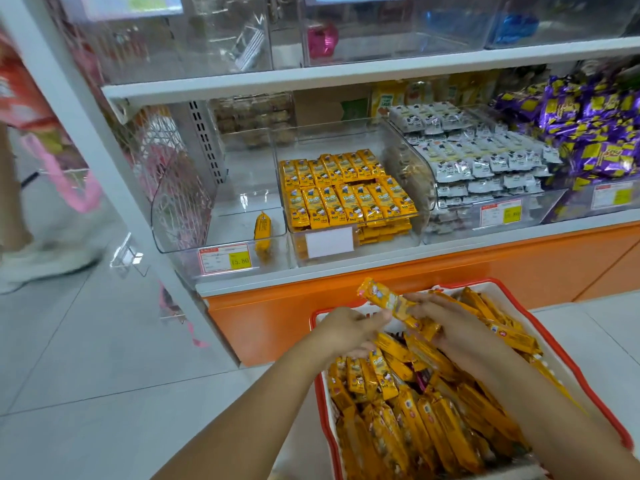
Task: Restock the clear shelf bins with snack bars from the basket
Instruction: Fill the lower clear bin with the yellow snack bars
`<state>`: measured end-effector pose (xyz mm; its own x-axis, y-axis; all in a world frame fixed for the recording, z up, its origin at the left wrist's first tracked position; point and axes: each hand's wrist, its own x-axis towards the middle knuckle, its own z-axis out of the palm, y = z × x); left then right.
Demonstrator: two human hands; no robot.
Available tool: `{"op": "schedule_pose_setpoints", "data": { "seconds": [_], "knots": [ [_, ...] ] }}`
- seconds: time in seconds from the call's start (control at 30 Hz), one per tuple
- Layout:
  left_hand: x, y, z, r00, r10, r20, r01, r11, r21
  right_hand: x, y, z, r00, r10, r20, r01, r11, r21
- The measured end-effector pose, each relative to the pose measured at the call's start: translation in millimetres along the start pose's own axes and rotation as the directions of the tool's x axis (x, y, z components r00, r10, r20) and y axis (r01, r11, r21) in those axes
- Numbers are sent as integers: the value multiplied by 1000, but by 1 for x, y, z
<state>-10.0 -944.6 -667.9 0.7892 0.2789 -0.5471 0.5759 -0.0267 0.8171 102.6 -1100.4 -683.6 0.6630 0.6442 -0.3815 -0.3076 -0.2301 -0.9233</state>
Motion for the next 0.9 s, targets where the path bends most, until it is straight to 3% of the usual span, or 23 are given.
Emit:
{"op": "schedule_pose_setpoints", "data": {
  "seconds": [0.07,0.17,0.33,0.53,0.63,0.77,0.83,0.9],
  "knots": [
    [-6,12,7,998,49,49,-34,962,-272,-19,-14,7,996,-50,74,38,986,160],
    [-12,24,14,990,114,79,-60,865,-498,-38,-25,10,986,-123,110,90,959,270],
    [-21,32,17,977,186,105,-90,806,-585,-41,-24,2,982,-190,-6,184,938,292],
    [-22,37,25,987,146,69,-64,743,-666,-50,-35,-3,981,-191,-20,174,841,513],
    [-23,41,30,993,113,20,-72,753,-655,-54,-35,-4,977,-212,-20,204,903,378],
    [-24,48,32,988,132,-78,-152,770,-620,-57,-34,-1,944,-322,-71,325,945,33],
    [-24,51,31,979,164,-119,-203,795,-571,-56,-36,2,903,-427,-51,403,881,-247],
    [-24,56,29,964,190,-184,-259,822,-508,-54,-40,8,853,-521,-35,429,739,-520]
  ]
}}
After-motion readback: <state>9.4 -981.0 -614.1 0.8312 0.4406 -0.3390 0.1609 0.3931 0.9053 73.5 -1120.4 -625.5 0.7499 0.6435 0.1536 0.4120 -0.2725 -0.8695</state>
